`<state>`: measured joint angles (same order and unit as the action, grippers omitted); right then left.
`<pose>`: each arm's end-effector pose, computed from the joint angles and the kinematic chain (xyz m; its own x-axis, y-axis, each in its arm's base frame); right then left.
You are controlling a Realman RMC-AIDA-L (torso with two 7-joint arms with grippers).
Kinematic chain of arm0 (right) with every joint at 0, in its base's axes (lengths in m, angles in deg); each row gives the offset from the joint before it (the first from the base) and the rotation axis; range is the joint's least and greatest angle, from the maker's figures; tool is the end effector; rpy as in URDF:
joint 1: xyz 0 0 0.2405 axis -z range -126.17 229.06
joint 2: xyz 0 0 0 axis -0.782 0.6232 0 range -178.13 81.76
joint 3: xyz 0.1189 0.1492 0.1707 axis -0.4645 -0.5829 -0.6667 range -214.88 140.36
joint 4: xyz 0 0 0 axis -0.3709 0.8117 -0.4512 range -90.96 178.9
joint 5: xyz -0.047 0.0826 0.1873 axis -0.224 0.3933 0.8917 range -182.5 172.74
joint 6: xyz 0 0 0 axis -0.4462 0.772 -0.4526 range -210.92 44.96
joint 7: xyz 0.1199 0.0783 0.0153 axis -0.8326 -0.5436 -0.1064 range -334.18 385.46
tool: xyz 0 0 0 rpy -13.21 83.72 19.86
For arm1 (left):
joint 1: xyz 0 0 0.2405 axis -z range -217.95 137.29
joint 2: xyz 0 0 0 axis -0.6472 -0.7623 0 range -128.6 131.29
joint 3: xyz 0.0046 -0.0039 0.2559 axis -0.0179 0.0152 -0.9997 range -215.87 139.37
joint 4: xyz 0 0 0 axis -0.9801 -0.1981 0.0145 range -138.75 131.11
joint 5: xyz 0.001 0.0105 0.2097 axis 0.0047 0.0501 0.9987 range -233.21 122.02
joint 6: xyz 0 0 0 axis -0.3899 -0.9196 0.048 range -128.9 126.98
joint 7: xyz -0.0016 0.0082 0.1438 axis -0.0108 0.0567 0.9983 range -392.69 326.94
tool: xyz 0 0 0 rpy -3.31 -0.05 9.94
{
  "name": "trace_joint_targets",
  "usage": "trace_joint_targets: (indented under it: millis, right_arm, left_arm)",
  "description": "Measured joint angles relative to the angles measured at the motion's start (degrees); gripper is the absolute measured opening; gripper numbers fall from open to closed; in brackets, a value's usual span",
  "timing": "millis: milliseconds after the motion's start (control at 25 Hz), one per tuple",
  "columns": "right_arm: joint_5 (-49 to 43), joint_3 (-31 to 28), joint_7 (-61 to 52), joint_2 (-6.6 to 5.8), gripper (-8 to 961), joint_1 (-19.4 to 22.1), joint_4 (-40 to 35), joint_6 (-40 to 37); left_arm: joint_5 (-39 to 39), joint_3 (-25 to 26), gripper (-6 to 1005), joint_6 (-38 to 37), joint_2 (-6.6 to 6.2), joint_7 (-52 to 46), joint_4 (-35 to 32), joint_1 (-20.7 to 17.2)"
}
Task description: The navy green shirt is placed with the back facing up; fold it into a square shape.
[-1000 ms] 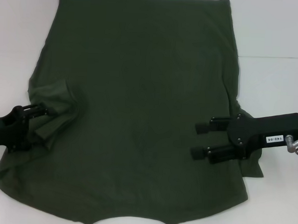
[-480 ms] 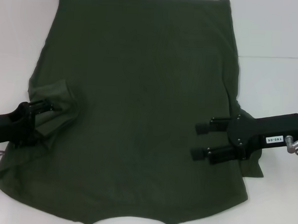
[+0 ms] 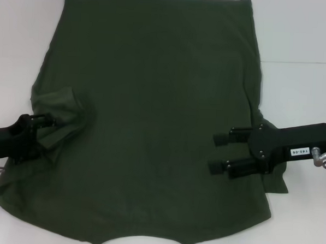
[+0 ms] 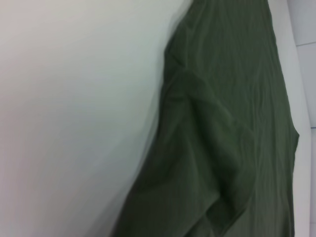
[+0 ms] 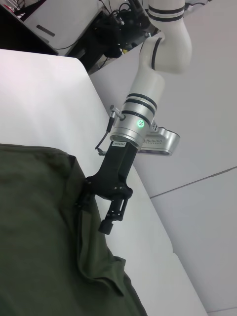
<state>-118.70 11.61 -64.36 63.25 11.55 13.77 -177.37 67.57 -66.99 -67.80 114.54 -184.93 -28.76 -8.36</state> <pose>0.2285 0.3526 0.0119 0.8204 -0.4365 -0.3692 -0.4403 -0.8944 0.0790 -0.3445 0.3561 0.0211 -0.4378 0.7310 0.5235 0.8978 0.3239 0.2984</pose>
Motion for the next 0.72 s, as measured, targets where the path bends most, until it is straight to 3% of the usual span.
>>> trace_joint_targets:
  millis: [360,720]
  right_arm:
    - [-0.12,-0.01,0.0,0.0,924,-0.37,-0.04,0.08]
    - [-0.67,-0.01,0.0,0.0,924,-0.72,-0.03,0.6]
  left_arm:
    - [-0.07,-0.01,529,0.8,0.0,0.12,1.39,-0.1]
    - [-0.37,0.0,378,2.44,0.09,-0.88,1.47,-0.06]
